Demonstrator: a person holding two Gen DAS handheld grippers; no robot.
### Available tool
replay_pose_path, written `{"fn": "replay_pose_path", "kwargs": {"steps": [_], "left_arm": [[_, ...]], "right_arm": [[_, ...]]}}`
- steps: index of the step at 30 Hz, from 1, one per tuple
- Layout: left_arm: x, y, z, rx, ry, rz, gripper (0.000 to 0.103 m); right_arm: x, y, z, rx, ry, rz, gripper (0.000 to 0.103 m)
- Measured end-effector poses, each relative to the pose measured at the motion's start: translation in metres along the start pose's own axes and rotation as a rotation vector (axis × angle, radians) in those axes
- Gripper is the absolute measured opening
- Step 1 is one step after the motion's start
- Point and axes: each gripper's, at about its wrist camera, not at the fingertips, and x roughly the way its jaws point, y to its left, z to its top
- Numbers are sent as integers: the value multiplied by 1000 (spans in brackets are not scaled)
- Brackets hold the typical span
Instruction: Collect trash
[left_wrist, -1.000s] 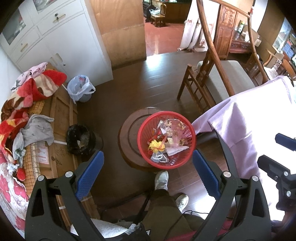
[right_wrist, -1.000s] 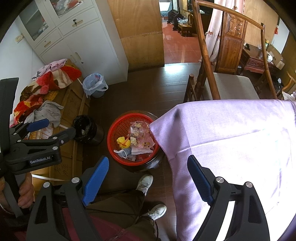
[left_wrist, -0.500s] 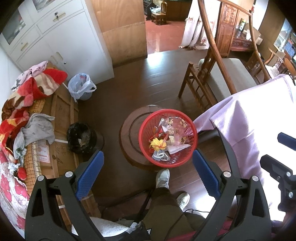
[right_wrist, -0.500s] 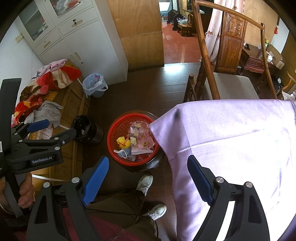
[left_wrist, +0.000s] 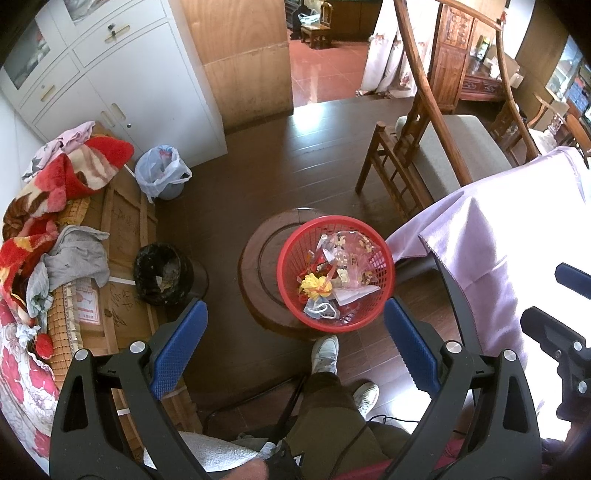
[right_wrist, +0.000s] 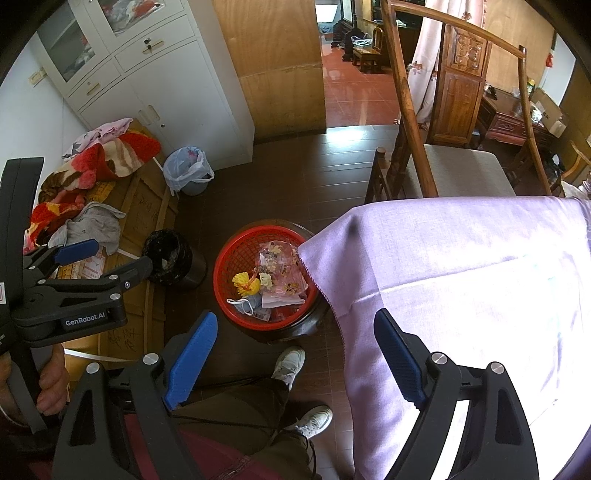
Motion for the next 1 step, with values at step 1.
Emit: {"fn": "replay_pose_path", "kwargs": {"steps": [1], "left_arm": [[0,0,-1,1,0,-1,93]], "right_arm": [[0,0,0,0,-1,0,85]]}}
